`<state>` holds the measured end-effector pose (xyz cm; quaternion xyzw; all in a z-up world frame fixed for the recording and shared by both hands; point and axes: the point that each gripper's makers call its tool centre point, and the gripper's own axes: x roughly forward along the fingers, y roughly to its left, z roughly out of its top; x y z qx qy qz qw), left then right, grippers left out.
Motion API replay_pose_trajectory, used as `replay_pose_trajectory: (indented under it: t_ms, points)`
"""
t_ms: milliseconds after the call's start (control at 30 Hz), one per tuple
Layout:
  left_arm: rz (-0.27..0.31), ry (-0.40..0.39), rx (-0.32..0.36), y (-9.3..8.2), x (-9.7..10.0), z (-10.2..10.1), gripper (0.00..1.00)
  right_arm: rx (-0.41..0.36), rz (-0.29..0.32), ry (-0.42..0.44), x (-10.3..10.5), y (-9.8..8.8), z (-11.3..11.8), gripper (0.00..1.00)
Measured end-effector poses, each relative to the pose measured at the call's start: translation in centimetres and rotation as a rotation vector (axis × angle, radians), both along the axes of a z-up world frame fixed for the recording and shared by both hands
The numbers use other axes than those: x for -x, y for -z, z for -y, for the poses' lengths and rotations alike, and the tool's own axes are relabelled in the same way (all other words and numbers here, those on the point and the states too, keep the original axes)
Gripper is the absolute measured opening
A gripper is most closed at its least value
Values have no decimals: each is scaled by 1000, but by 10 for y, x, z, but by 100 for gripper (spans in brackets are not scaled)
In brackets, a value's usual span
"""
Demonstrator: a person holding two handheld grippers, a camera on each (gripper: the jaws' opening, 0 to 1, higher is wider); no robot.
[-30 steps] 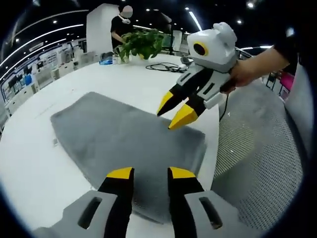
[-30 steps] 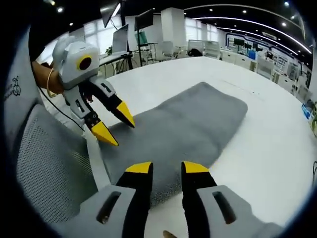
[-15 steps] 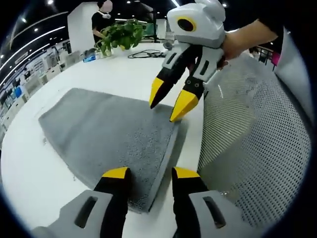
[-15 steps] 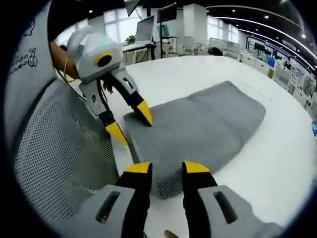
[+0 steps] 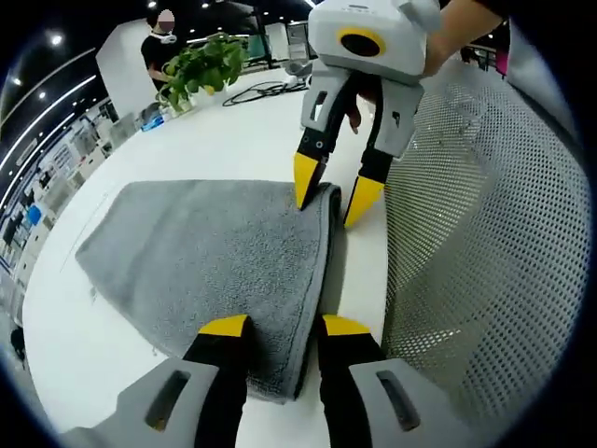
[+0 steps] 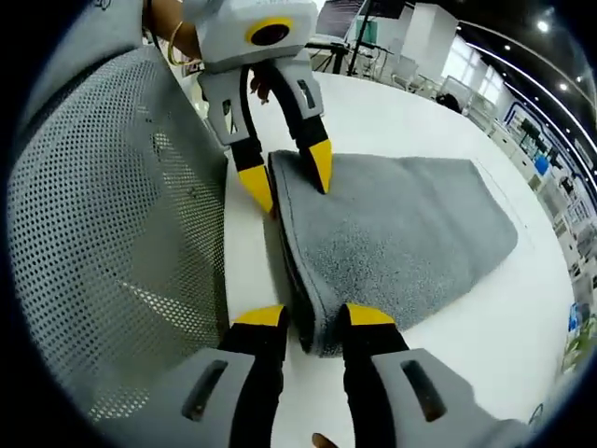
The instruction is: Fold the towel on the table until its edges align and the towel forms a compact rectangular stack.
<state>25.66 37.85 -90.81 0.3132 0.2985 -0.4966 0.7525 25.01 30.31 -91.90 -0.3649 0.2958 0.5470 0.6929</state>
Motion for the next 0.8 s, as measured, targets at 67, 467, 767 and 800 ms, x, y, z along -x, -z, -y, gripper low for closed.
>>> replay_pose_trajectory:
  t_ms: [67, 467, 767, 800]
  points:
    - [-10, 10, -10, 0, 0, 1, 28, 1, 3, -9, 0, -2, -1, 20]
    - [-16, 73, -31, 1, -5, 1, 21, -5, -51, -23, -5, -1, 0, 12]
    - [14, 104, -65, 0, -4, 1, 16, -20, -99, 29, -10, 0, -2, 9]
    - [14, 111, -75, 1, -5, 0, 16, -18, -102, 32, -10, 0, -1, 9]
